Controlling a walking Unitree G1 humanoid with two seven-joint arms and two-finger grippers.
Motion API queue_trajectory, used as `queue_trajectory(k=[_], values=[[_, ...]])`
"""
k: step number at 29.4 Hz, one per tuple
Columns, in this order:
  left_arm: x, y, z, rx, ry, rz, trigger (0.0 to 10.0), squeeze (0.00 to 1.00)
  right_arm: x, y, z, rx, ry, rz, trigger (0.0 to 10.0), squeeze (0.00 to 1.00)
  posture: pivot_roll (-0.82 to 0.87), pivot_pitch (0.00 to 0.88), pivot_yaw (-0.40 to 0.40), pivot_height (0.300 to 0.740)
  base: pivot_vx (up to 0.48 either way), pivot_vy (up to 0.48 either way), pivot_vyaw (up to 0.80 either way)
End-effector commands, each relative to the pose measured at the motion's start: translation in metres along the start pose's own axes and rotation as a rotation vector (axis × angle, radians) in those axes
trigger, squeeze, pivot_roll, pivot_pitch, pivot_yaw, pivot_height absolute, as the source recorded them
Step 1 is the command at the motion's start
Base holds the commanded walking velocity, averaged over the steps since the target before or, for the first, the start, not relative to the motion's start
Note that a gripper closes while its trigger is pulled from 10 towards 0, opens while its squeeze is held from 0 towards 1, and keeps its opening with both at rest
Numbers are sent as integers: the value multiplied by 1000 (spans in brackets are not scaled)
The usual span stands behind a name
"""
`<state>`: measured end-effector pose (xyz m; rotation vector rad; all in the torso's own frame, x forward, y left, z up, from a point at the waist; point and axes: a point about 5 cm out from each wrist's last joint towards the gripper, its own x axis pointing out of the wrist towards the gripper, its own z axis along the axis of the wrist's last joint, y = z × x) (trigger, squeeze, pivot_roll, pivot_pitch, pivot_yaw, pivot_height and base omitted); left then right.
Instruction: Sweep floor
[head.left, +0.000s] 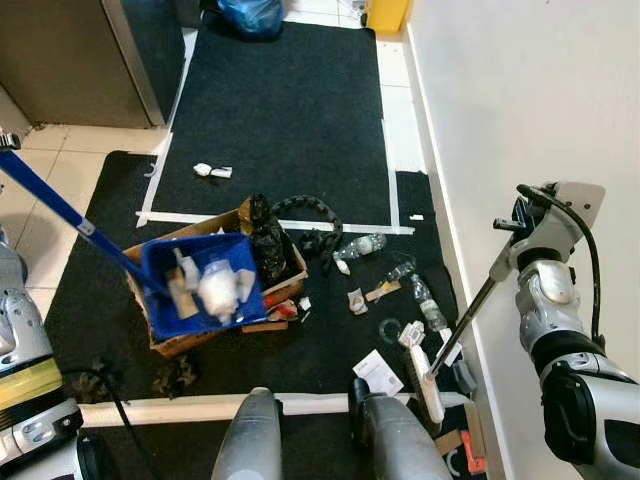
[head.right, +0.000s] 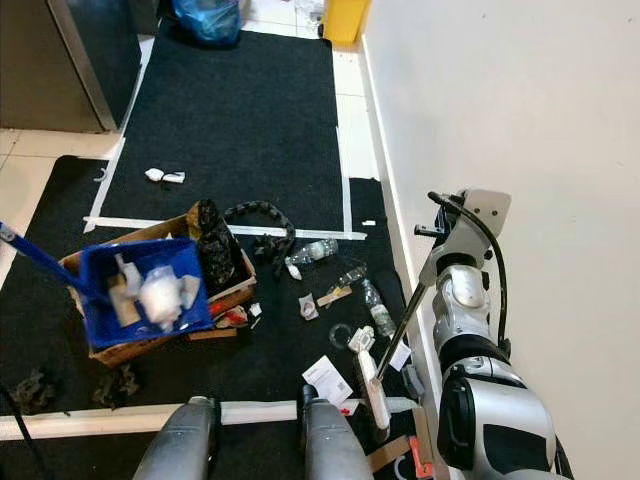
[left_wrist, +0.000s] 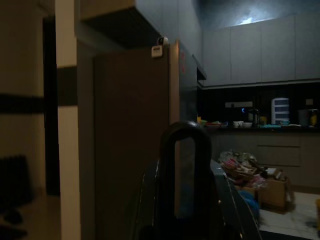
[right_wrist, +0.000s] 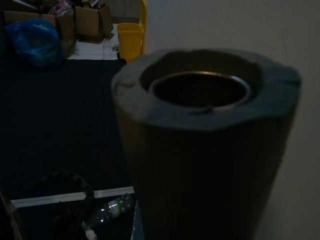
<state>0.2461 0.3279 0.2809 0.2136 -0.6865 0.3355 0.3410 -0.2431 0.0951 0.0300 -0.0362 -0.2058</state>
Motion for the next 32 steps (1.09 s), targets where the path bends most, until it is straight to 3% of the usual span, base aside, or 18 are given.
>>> queue_trajectory(k=[1, 7, 23, 32], values=[[7, 0, 19, 46, -84, -22, 10000, 0, -1, -7, 0, -30, 9, -9, 10000, 0, 269, 126, -108, 740, 0, 0, 0], [17, -5, 24, 107, -117, -42, 10000, 0, -2, -8, -1, -26, 6, -17, 10000, 0, 269, 128, -107, 740, 0, 0, 0], [48, -71, 18, 198, -198, -284, 10000, 0, -5, -10, -2, -7, -19, -31, 10000, 0, 239, 136, -76, 740, 0, 0, 0], [50, -116, 10, 281, -253, -497, 10000, 0, -7, -17, -2, -7, -32, -60, 10000, 0, 221, 127, -60, 740, 0, 0, 0]])
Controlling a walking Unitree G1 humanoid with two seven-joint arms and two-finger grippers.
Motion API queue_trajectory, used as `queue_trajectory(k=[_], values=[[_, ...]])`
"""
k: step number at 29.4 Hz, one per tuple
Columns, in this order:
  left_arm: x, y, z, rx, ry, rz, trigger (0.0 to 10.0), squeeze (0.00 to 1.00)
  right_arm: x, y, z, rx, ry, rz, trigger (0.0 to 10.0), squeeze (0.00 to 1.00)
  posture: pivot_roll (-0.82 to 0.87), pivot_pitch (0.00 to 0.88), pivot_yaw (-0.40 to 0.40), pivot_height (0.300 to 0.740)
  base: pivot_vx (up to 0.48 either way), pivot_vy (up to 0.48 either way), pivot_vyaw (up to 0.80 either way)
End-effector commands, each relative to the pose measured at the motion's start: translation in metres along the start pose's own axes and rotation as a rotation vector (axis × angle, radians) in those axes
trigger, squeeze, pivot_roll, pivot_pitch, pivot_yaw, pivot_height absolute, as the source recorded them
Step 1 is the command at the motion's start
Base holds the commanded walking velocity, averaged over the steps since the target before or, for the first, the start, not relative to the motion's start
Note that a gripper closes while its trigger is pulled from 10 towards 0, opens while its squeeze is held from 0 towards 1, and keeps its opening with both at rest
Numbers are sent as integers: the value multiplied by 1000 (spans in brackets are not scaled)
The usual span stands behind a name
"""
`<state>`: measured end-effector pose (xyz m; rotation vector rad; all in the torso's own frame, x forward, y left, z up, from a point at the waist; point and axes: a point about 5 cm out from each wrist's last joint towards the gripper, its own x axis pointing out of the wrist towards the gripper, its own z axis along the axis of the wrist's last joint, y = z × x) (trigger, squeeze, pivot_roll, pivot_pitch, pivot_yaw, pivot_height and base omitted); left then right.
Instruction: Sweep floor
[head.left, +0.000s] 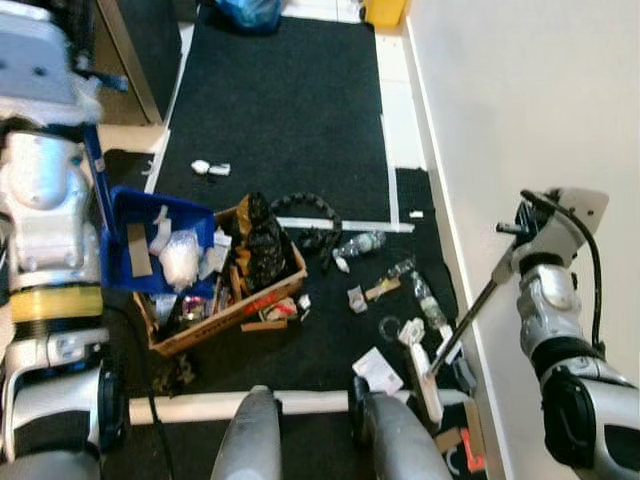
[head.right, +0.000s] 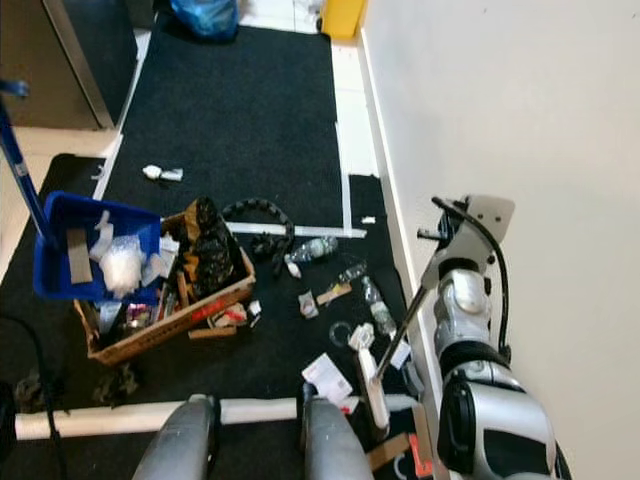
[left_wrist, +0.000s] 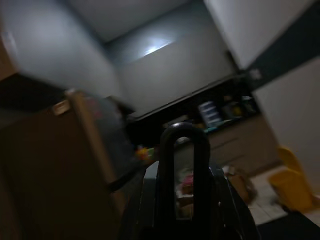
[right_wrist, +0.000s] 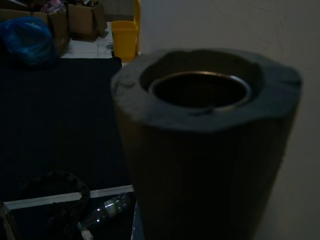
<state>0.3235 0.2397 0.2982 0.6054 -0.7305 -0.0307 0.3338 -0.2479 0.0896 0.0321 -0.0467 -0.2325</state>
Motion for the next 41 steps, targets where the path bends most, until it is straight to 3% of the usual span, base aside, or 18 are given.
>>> queue_trajectory(k=[1, 12, 26, 32, 41], values=[[8, -1, 15, 68, -90, -46, 10000, 0, -1, -10, 3, -10, -21, -33, 10000, 0, 221, 127, -60, 740, 0, 0, 0], [14, -27, 17, 71, -153, -146, 10000, 0, -2, -16, 4, -14, -34, -57, 10000, 0, 207, 122, -43, 740, 0, 0, 0], [14, -47, 25, 36, -216, -284, 10000, 0, -3, -16, 2, -14, -27, -67, 10000, 0, 212, 122, -37, 740, 0, 0, 0], [16, -59, 35, 91, -284, -396, 10000, 0, -3, -15, 2, -14, -27, -69, 10000, 0, 215, 119, -36, 740, 0, 0, 0], [18, -68, 44, 104, -332, -447, 10000, 0, -2, -17, 4, -14, -30, -78, 10000, 0, 210, 110, -33, 740, 0, 0, 0]])
